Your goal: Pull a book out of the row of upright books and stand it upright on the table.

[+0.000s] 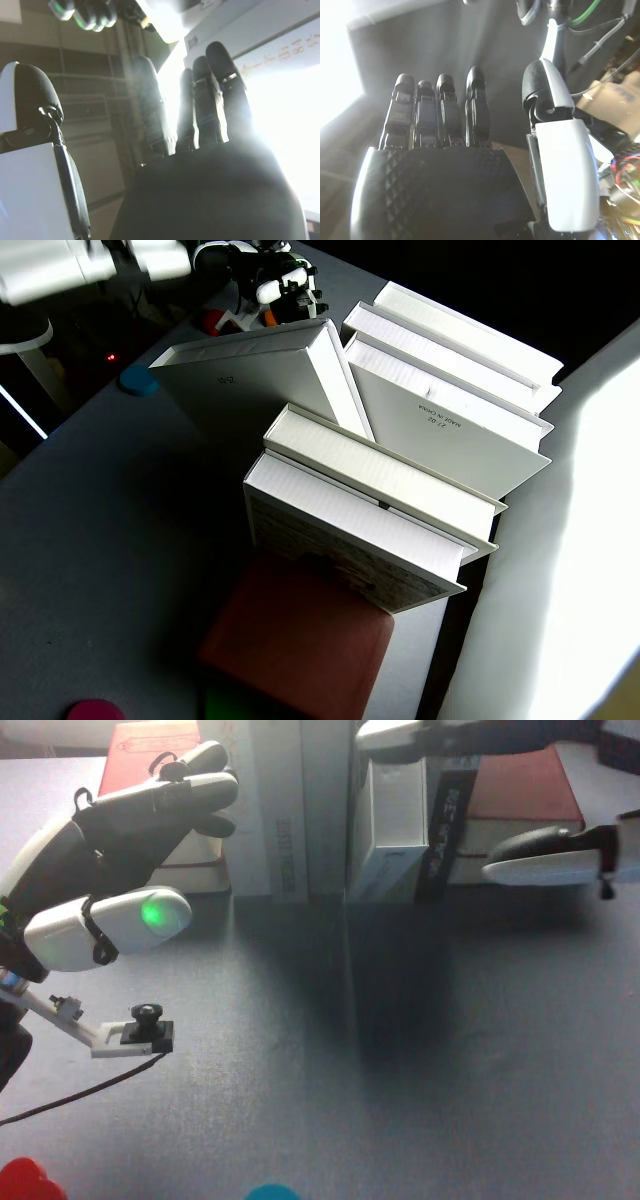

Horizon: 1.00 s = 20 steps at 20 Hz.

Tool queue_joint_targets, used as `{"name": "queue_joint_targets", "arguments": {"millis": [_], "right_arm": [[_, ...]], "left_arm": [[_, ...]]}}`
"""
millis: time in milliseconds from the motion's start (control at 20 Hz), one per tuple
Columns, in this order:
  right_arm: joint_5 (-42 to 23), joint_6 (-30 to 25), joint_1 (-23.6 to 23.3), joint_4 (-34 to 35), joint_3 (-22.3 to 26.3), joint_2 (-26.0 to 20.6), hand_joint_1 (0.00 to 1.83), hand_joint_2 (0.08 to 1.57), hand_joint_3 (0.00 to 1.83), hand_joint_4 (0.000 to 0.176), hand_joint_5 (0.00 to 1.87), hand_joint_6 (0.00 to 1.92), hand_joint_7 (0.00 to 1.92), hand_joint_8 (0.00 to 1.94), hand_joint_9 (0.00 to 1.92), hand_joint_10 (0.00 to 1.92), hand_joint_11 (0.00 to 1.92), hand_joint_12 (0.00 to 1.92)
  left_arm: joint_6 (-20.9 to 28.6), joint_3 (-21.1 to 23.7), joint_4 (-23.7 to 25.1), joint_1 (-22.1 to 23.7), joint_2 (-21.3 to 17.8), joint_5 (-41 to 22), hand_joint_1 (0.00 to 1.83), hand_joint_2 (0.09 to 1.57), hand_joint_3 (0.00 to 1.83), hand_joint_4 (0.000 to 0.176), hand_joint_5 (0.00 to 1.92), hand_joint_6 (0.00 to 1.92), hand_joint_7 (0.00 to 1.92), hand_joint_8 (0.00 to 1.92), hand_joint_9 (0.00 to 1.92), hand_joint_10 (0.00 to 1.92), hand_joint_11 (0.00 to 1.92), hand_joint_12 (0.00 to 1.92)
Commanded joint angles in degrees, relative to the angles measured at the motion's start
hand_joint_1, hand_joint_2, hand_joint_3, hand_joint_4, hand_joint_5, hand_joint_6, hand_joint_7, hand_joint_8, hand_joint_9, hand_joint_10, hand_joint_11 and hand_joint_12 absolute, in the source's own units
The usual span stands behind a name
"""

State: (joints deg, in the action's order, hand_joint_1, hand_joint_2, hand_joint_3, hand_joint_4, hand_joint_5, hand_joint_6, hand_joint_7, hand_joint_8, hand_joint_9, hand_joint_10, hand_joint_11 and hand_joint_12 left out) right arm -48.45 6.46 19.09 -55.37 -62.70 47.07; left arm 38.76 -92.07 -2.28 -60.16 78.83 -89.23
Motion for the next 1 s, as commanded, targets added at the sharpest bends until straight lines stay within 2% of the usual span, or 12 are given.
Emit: {"name": "queue_joint_targets", "arguments": {"millis": [0,100,150,200,250,300,350,400,500,600,900,950], "right_arm": [[-2.01,-1.94,-2.25,2.2,-1.03,0.93,0.68,1.19,0.0,0.076,0.39,0.06,0.11,0.0,0.0,0.0,0.0,0.08],[1.94,-6.81,-6.73,-5.11,-3.45,2.23,0.7,1.22,0.01,0.069,0.28,0.01,0.14,0.01,0.0,0.0,0.0,0.08],[3.73,-9.77,-8.38,-9.2,-4.89,3.58,0.68,1.19,0.0,0.076,0.39,0.06,0.11,0.0,0.0,0.0,0.0,0.08],[5.03,-12.22,-9.19,-12.63,-5.95,4.72,0.72,1.19,0.0,0.076,0.38,0.06,0.14,0.01,0.0,0.0,0.0,0.08],[5.96,-14.45,-10.3,-15.58,-6.79,5.59,0.7,1.22,0.01,0.069,0.29,0.02,0.14,0.01,0.0,0.0,0.0,0.08],[6.87,-17.33,-11.56,-19.15,-7.86,6.43,0.62,1.21,0.0,0.073,0.42,0.08,0.06,0.0,0.0,0.0,0.0,0.08],[7.46,-19.19,-12.45,-21.61,-8.54,6.99,0.95,0.9,0.0,0.155,0.08,0.02,0.01,0.0,0.0,0.0,0.0,0.02],[8.04,-20.78,-12.97,-23.87,-9.0,7.42,0.94,0.83,0.0,0.172,0.02,0.0,0.0,0.0,0.0,0.0,0.0,0.0],[8.37,-24.16,-13.41,-28.09,-9.79,8.42,0.99,0.8,0.0,0.176,0.0,0.0,0.0,0.0,0.0,0.0,0.0,0.0],[8.56,-27.56,-14.57,-33.32,-10.0,9.09,1.09,0.78,0.0,0.176,0.0,0.0,0.0,0.0,0.0,0.0,0.0,0.0],[8.56,-29.08,-15.1,-37.36,-10.17,10.58,1.11,0.73,0.0,0.176,0.0,0.0,0.0,0.0,0.0,0.0,0.01,0.01],[8.56,-29.36,-15.16,-37.87,-10.31,10.77,1.12,0.72,0.0,0.176,0.0,0.0,0.0,0.0,0.0,0.0,0.0,0.53]], "left_arm": [[0.59,0.0,-1.38,0.37,0.37,-6.41,0.91,0.89,0.0,0.013,0.73,0.01,0.21,0.0,0.28,0.01,0.0,1.21],[0.59,0.01,-1.36,0.4,0.35,-6.42,0.91,0.9,0.0,0.017,0.74,0.01,0.2,0.0,0.29,0.01,0.0,1.23],[0.59,0.0,-1.31,0.45,0.33,-6.38,0.9,0.89,0.0,0.011,0.74,0.01,0.21,0.0,0.31,0.01,0.0,1.25],[0.59,0.0,-1.16,0.57,0.3,-6.28,0.87,0.9,0.0,0.027,0.73,0.0,0.2,0.0,0.32,0.01,0.0,1.23],[0.59,0.0,-1.03,0.66,0.26,-6.2,0.87,0.89,0.0,0.002,0.73,0.0,0.2,0.0,0.33,0.01,0.0,1.24],[0.59,0.0,-0.9,0.79,0.24,-6.16,0.85,0.89,0.0,0.009,0.72,0.0,0.19,0.0,0.33,0.01,0.0,1.22],[0.59,-0.01,-0.84,0.86,0.24,-6.15,0.86,0.91,0.0,0.0,0.7,0.0,0.19,0.0,0.33,0.01,0.0,1.27],[0.59,-0.04,-0.67,1.01,0.24,-6.04,0.86,0.91,0.0,0.0,0.7,0.0,0.21,0.01,0.33,0.01,0.0,1.27],[0.59,-0.01,-0.33,1.32,0.2,-5.83,0.85,0.9,0.0,0.018,0.7,0.0,0.21,0.0,0.35,0.01,0.02,1.26],[0.59,-0.02,-0.33,1.28,0.19,-5.81,0.9,0.9,0.0,0.004,0.71,0.01,0.2,0.0,0.33,0.0,0.0,1.26],[0.59,-0.09,-0.16,1.31,0.2,-5.82,0.9,0.92,0.0,0.005,0.71,0.0,0.21,0.0,0.35,0.01,0.0,1.24],[0.59,-0.09,-0.15,1.31,0.2,-5.8,0.87,0.93,0.0,0.009,0.69,0.0,0.21,0.0,0.39,0.02,0.03,1.21]]}}
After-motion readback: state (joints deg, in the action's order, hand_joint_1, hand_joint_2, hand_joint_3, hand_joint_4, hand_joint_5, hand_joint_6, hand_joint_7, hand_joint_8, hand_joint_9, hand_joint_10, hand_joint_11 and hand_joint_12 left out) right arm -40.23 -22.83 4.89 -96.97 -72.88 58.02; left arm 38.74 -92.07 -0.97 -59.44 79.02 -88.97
